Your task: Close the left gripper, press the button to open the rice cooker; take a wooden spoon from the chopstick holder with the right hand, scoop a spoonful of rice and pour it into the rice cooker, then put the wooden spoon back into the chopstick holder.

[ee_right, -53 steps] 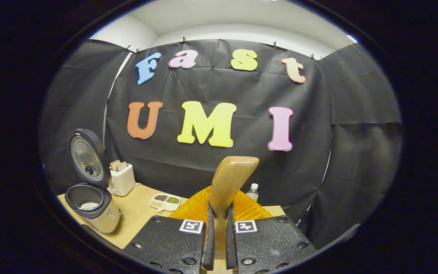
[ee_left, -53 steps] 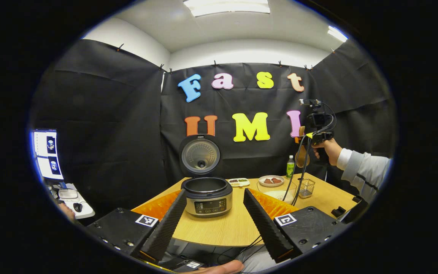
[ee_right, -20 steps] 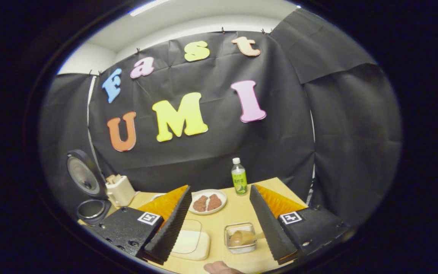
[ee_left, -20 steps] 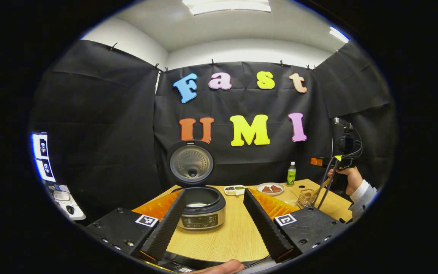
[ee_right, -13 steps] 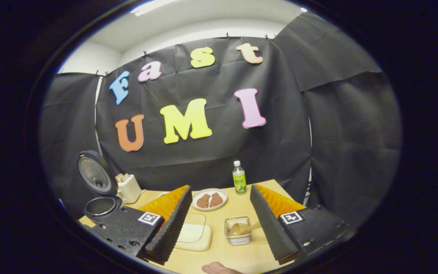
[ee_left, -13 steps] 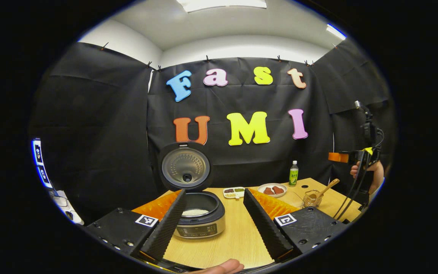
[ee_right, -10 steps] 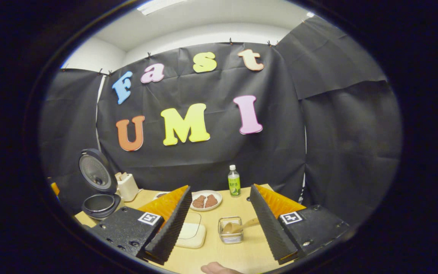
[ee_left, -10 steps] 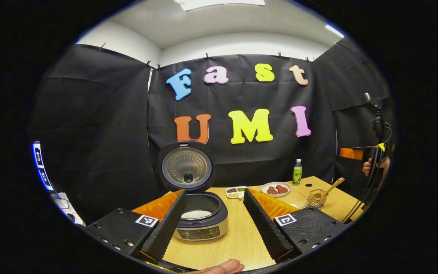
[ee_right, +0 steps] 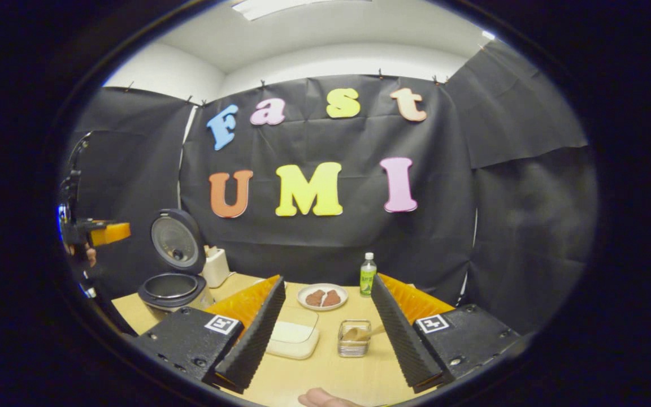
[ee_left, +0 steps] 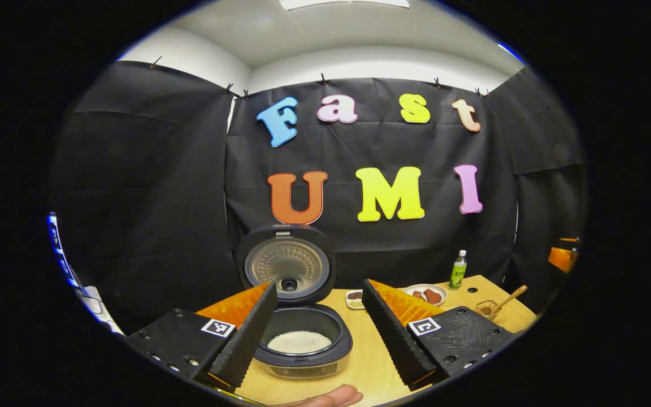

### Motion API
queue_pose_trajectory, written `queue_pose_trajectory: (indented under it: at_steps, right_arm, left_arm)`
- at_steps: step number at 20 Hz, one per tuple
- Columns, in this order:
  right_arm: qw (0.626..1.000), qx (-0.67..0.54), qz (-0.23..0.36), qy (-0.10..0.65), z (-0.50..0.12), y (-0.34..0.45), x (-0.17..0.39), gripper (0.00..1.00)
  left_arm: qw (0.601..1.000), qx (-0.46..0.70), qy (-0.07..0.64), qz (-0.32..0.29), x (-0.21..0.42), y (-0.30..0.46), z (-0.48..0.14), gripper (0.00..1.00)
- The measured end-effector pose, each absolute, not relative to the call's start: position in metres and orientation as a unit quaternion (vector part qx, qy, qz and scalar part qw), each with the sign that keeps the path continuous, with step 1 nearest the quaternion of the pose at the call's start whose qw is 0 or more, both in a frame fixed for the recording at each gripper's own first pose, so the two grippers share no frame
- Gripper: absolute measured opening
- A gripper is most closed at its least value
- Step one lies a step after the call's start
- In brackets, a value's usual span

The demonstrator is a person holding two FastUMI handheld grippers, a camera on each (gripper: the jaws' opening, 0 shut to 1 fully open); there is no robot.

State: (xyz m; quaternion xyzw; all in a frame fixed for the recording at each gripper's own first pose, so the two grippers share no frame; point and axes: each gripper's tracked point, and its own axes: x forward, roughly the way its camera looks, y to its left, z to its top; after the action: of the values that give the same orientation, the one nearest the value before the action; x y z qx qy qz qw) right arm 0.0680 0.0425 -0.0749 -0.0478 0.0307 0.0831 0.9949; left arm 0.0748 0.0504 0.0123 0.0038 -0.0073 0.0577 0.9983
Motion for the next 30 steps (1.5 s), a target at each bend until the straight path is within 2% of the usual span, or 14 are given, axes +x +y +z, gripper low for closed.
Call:
queue_pose_trajectory:
  at_steps: [10, 12, 16, 18, 21, 22, 23, 24, 25, 26, 28, 29, 30]
  right_arm:
    - [0.998, -0.034, 0.043, 0.015, -0.086, 0.017, 0.072, 1.0]
    - [0.998, -0.034, 0.044, 0.016, -0.089, 0.017, 0.072, 1.0]
    - [0.998, -0.042, 0.04, 0.015, -0.092, 0.005, 0.076, 1.0]
    - [0.998, -0.038, 0.042, 0.011, -0.089, 0.002, 0.076, 1.0]
    - [0.999, -0.034, 0.035, 0.009, -0.092, -0.007, 0.078, 1.0]
    - [0.999, -0.036, 0.035, 0.008, -0.093, -0.008, 0.078, 1.0]
    - [0.999, -0.039, 0.035, 0.008, -0.094, -0.008, 0.078, 1.0]
    - [0.998, -0.041, 0.036, 0.01, -0.097, -0.007, 0.079, 1.0]
    - [0.998, -0.043, 0.039, 0.012, -0.101, -0.004, 0.079, 1.0]
    - [0.998, -0.043, 0.044, 0.014, -0.103, -0.002, 0.08, 1.0]
    - [0.998, -0.039, 0.053, 0.025, -0.112, 0.004, 0.082, 1.0]
    - [0.997, -0.036, 0.055, 0.028, -0.113, 0.006, 0.083, 1.0]
    - [0.997, -0.036, 0.056, 0.029, -0.113, 0.007, 0.083, 1.0]
  left_arm:
    - [0.996, 0.009, -0.034, 0.081, 0.163, 0.097, 0.053, 0.96]
    - [0.994, 0.004, -0.038, 0.1, 0.181, 0.116, 0.058, 0.96]
    - [0.994, -0.04, -0.056, 0.09, 0.214, 0.125, 0.078, 0.96]
    - [0.992, -0.034, -0.058, 0.106, 0.23, 0.134, 0.085, 0.96]
    - [0.987, 0.003, -0.099, 0.126, 0.253, 0.139, 0.104, 0.94]
    - [0.986, 0.005, -0.112, 0.124, 0.261, 0.136, 0.109, 0.83]
    - [0.985, 0.007, -0.117, 0.124, 0.269, 0.134, 0.107, 0.94]
    - [0.986, 0.004, -0.113, 0.124, 0.279, 0.134, 0.103, 0.94]
    - [0.987, -0.001, -0.104, 0.125, 0.289, 0.134, 0.096, 0.84]
    - [0.986, 0.002, -0.103, 0.135, 0.296, 0.14, 0.092, 0.93]
    - [0.983, 0.009, -0.102, 0.154, 0.309, 0.157, 0.088, 1.0]
    - [0.984, 0.001, -0.09, 0.156, 0.317, 0.163, 0.081, 0.95]
    - [0.985, -0.013, -0.077, 0.157, 0.323, 0.168, 0.075, 0.96]
